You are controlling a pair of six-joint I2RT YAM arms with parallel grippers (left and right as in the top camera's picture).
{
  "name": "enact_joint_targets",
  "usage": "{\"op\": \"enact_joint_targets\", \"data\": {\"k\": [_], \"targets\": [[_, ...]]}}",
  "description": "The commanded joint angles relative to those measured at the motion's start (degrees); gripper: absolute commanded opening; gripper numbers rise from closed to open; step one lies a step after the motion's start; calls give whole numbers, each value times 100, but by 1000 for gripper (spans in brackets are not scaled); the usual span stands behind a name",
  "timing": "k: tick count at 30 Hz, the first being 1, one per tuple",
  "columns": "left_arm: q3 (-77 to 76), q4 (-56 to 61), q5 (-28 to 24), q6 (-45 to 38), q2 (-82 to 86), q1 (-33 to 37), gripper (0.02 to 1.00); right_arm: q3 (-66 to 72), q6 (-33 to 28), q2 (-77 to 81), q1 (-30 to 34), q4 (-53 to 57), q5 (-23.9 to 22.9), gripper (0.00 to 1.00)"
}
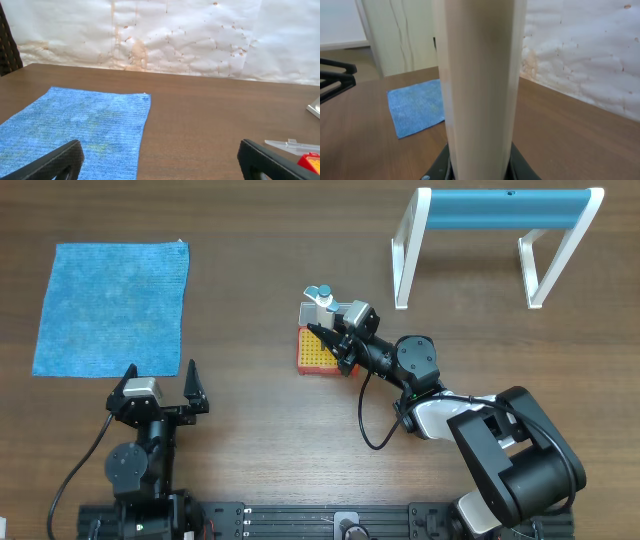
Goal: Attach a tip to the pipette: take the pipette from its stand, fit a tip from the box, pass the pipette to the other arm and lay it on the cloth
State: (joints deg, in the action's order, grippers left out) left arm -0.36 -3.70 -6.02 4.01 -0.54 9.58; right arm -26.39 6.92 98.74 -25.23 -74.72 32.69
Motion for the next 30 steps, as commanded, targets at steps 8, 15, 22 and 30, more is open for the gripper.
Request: {"op": "enact_joint_targets", "data": {"k": [8, 15, 22, 30], "targets": [[4, -46, 42, 26, 2, -24, 998, -214, -168, 173, 186, -31, -225, 75], [4, -46, 42, 26, 2, -24, 998, -317, -164, 264, 184, -15, -221, 75], [4, -46, 42, 26, 2, -24, 998, -315, -160, 262, 181, 94, -66, 75], [4, -46, 42, 24, 2, -24, 998, -315, -142, 262, 179, 107, 13, 75]]}}
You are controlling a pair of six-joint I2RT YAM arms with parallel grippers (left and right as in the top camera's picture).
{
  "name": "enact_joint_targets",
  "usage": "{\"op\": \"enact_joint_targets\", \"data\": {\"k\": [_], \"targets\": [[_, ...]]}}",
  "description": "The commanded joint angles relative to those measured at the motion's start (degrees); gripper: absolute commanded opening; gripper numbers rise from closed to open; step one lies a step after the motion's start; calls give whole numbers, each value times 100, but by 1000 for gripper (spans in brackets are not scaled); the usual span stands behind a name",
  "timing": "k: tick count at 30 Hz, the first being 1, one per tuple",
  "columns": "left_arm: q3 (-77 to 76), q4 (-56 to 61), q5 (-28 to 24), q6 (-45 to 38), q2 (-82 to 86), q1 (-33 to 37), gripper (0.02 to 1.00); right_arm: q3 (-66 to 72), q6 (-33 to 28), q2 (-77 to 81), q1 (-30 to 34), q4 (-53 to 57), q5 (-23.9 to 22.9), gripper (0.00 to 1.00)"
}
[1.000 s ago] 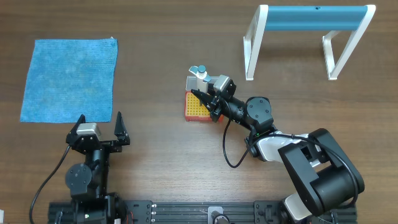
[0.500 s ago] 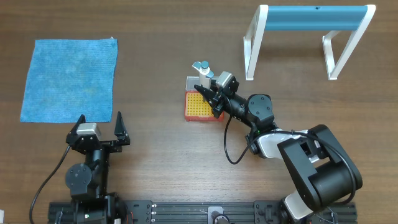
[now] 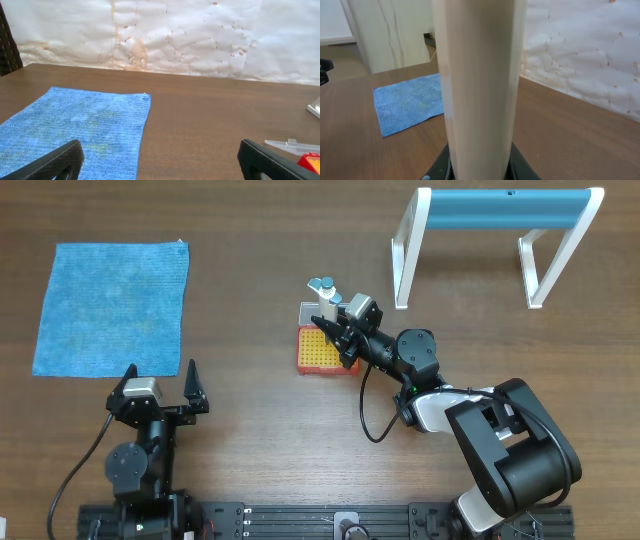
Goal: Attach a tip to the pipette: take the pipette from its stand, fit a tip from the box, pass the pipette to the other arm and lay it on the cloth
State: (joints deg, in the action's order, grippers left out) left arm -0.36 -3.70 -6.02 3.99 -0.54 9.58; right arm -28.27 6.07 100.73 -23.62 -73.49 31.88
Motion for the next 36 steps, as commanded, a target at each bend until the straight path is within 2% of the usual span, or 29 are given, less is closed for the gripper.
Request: {"op": "enact_joint_targets", "data": {"k": [1, 23, 36], "targets": [[4, -46, 42, 28, 2, -24, 998, -127, -57, 63, 17, -13, 94, 75], [4, -46, 42, 28, 2, -24, 998, -127, -57, 63, -72, 17, 96, 75], [4, -46, 42, 28, 2, -24, 998, -120, -66, 118, -68, 391, 92, 75]]}}
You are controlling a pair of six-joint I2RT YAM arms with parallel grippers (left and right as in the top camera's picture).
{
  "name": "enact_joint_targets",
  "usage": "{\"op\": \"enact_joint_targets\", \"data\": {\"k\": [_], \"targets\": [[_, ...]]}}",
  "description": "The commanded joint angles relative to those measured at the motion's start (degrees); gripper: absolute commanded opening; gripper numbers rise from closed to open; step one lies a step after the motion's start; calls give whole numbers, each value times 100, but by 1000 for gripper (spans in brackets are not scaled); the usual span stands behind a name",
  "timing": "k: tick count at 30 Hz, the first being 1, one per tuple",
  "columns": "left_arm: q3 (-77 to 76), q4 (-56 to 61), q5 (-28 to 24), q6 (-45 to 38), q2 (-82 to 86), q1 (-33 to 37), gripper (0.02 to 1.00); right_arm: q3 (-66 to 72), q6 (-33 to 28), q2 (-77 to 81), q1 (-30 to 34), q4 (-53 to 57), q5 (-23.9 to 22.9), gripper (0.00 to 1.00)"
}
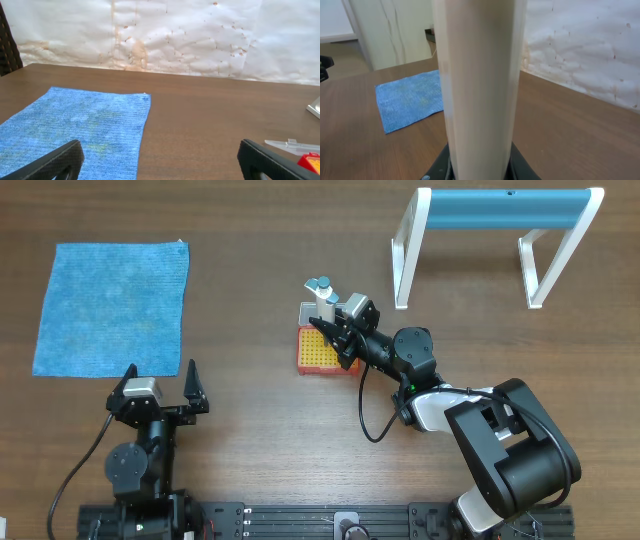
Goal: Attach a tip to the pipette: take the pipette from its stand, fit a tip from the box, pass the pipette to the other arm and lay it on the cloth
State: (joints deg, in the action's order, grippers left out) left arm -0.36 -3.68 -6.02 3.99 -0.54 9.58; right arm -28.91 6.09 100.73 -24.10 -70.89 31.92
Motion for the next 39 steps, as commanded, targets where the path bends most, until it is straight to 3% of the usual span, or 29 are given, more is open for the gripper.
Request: {"op": "enact_joint_targets", "data": {"k": [1, 39], "targets": [[4, -48, 42, 28, 2, -24, 998, -52, -66, 155, -20, 142, 90, 77], [4, -48, 42, 28, 2, -24, 998, 199, -378, -66, -26, 98, 72, 80]]}}
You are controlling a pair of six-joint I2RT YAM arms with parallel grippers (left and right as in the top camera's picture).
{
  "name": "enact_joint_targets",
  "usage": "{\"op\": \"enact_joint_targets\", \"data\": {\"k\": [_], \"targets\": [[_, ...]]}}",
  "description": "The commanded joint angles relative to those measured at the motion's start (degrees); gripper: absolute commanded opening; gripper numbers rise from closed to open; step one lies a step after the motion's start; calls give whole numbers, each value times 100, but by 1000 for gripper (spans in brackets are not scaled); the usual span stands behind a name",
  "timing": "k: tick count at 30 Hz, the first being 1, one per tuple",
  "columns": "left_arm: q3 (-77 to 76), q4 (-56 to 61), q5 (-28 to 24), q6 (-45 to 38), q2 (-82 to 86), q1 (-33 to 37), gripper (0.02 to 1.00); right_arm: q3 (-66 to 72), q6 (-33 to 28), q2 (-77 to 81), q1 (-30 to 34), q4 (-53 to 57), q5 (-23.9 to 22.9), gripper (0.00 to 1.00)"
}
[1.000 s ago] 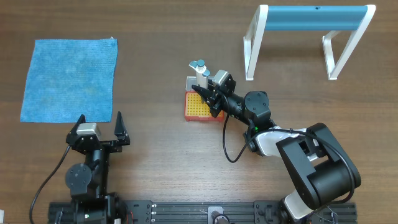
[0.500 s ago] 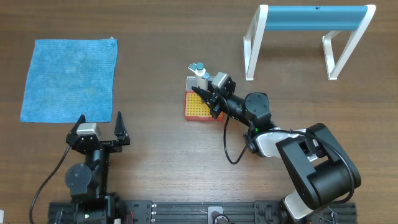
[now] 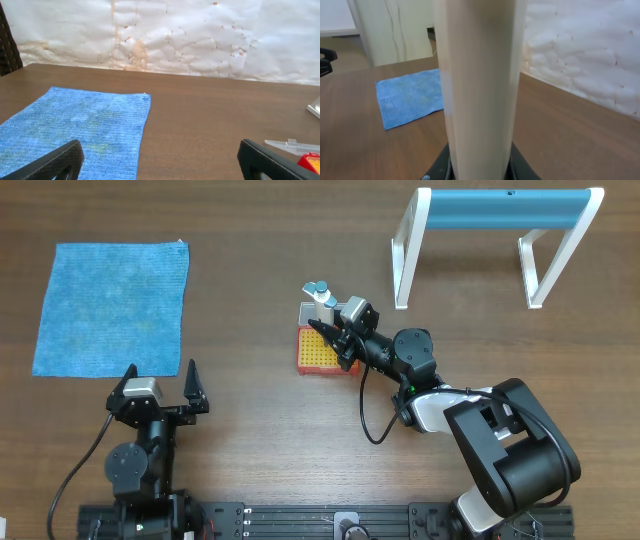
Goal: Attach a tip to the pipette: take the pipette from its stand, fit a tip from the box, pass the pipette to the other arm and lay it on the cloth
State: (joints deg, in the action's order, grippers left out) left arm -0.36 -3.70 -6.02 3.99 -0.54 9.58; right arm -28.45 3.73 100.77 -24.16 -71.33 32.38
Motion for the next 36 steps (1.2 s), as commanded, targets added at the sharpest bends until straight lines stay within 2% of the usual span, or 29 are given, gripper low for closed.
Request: {"op": "enact_joint_targets", "data": {"k": [1, 24, 31, 36], "targets": [[4, -46, 42, 26, 2, -24, 998, 153, -140, -114, -20, 144, 26, 75], [4, -46, 42, 28, 2, -24, 998, -348, 271, -686, -13, 247, 111, 75], [4, -46, 42, 28, 2, -24, 998, -966, 306, -1213, -13, 1668, 177, 75], [4, -46, 42, 28, 2, -24, 1000, -1167, 306, -1598, -13, 2127, 175, 77]]}}
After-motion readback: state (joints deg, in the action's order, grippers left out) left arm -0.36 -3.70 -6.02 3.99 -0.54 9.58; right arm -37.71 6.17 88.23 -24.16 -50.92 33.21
